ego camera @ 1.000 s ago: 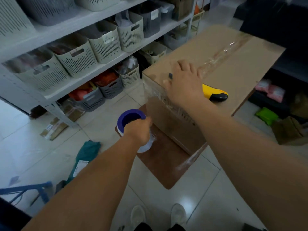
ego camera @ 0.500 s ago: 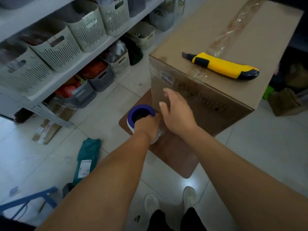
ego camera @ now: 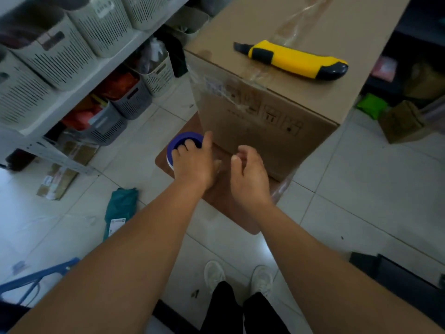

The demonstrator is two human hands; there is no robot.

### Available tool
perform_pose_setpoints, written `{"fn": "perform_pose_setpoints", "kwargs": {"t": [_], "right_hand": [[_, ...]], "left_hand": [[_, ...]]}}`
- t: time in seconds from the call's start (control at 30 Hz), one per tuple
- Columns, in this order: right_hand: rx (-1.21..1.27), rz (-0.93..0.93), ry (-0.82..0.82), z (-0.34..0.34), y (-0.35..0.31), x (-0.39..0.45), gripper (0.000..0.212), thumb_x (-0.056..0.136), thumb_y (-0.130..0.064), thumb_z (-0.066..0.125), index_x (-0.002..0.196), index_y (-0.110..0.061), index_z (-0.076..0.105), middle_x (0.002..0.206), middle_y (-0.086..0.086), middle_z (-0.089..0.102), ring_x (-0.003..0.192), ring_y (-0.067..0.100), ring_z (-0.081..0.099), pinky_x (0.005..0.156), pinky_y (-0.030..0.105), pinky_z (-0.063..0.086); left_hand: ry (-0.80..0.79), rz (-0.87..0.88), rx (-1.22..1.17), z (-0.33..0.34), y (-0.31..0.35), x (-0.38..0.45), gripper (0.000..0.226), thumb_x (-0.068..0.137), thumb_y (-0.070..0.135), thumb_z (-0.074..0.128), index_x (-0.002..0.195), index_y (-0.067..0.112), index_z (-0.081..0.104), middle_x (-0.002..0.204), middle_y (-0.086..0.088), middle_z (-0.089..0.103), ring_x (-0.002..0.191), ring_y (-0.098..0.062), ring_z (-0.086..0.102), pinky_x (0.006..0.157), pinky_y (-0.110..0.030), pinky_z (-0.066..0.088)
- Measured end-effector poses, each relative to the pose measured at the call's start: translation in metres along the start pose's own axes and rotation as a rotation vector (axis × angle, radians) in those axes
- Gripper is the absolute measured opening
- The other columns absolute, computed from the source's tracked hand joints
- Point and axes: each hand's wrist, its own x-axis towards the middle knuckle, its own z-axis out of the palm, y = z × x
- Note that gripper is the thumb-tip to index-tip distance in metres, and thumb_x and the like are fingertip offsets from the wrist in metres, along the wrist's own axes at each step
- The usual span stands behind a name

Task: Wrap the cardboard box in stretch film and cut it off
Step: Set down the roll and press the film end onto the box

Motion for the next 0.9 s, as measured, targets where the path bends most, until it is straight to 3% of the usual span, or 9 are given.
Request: {"fn": "perform_pose_setpoints", "kwargs": {"t": [0.13, 0.23, 0.33, 0.43, 0.53, 0.67, 0.8, 0.9], "right_hand": [[0.170, 0.085, 0.065, -0.011, 0.020, -0.017, 0.035, 0.101, -0.027, 0.042, 0.132, -0.014, 0.049, 0.125, 0.001, 0.056, 0.103, 0.006, 0.049, 0.082, 0.014, 0.035], [0.261, 0.132, 0.131, -0.019, 0.034, -0.030, 0.025, 0.100, -0.027, 0.043, 0.122, -0.018, 0.052, 0.115, -0.001, 0.058, 0.100, 0.010, 0.055, 0.081, 0.019, 0.041], [0.313, 0.177, 0.224, -0.029, 0.051, -0.042, 0.013, 0.100, -0.023, 0.043, 0.111, -0.021, 0.051, 0.109, 0.001, 0.057, 0.096, 0.013, 0.055, 0.074, 0.014, 0.042], [0.355, 0.261, 0.308, -0.037, 0.071, -0.046, 0.009, 0.099, -0.019, 0.041, 0.105, -0.023, 0.047, 0.112, 0.009, 0.059, 0.096, 0.022, 0.059, 0.080, 0.032, 0.051], [0.334, 0.400, 0.255, -0.045, 0.091, -0.044, 0.021, 0.098, -0.011, 0.041, 0.118, -0.014, 0.048, 0.122, 0.008, 0.052, 0.105, 0.022, 0.056, 0.091, 0.037, 0.050], [0.413, 0.504, 0.104, -0.039, 0.113, -0.034, 0.048, 0.091, -0.013, 0.049, 0.137, -0.019, 0.038, 0.133, 0.006, 0.050, 0.114, 0.024, 0.057, 0.098, 0.046, 0.050], [0.486, 0.510, 0.057, -0.027, 0.134, -0.018, 0.055, 0.078, -0.013, 0.058, 0.123, -0.039, 0.039, 0.121, 0.000, 0.059, 0.105, 0.023, 0.062, 0.088, 0.049, 0.055], [0.574, 0.553, 0.035, -0.029, 0.125, -0.013, 0.066, 0.082, -0.010, 0.061, 0.141, -0.025, 0.034, 0.113, 0.000, 0.062, 0.100, 0.020, 0.063, 0.089, 0.046, 0.055]], "left_hand": [[0.198, 0.097, -0.165, -0.003, 0.022, -0.024, 0.061, 0.091, 0.039, 0.055, 0.142, 0.015, 0.032, 0.137, -0.018, 0.036, 0.125, -0.034, 0.034, 0.101, -0.042, 0.034], [0.158, 0.140, -0.405, -0.001, 0.044, -0.035, 0.050, 0.091, 0.034, 0.057, 0.136, 0.018, 0.041, 0.132, -0.010, 0.042, 0.122, -0.026, 0.040, 0.096, -0.037, 0.040], [0.092, 0.164, -0.542, 0.009, 0.067, -0.046, 0.039, 0.093, 0.033, 0.055, 0.129, 0.020, 0.048, 0.124, -0.004, 0.051, 0.111, -0.018, 0.052, 0.091, -0.033, 0.047], [0.042, 0.184, -0.619, 0.018, 0.089, -0.056, 0.032, 0.093, 0.029, 0.055, 0.123, 0.018, 0.054, 0.117, -0.001, 0.056, 0.103, -0.014, 0.057, 0.087, -0.029, 0.048], [0.002, 0.164, -0.642, 0.028, 0.106, -0.060, 0.028, 0.094, 0.015, 0.048, 0.121, 0.015, 0.057, 0.117, -0.002, 0.060, 0.106, -0.016, 0.058, 0.088, -0.026, 0.045], [-0.142, 0.106, -0.670, 0.039, 0.117, -0.061, 0.049, 0.085, -0.005, 0.043, 0.128, 0.017, 0.054, 0.124, -0.001, 0.060, 0.114, -0.016, 0.056, 0.097, -0.028, 0.045], [-0.240, 0.117, -0.661, 0.044, 0.122, -0.057, 0.058, 0.084, -0.009, 0.042, 0.134, 0.017, 0.050, 0.130, -0.002, 0.057, 0.118, -0.016, 0.054, 0.101, -0.028, 0.043], [-0.269, 0.117, -0.636, 0.046, 0.124, -0.054, 0.056, 0.085, -0.007, 0.043, 0.135, 0.017, 0.050, 0.130, -0.002, 0.058, 0.118, -0.017, 0.054, 0.102, -0.030, 0.043]]}}
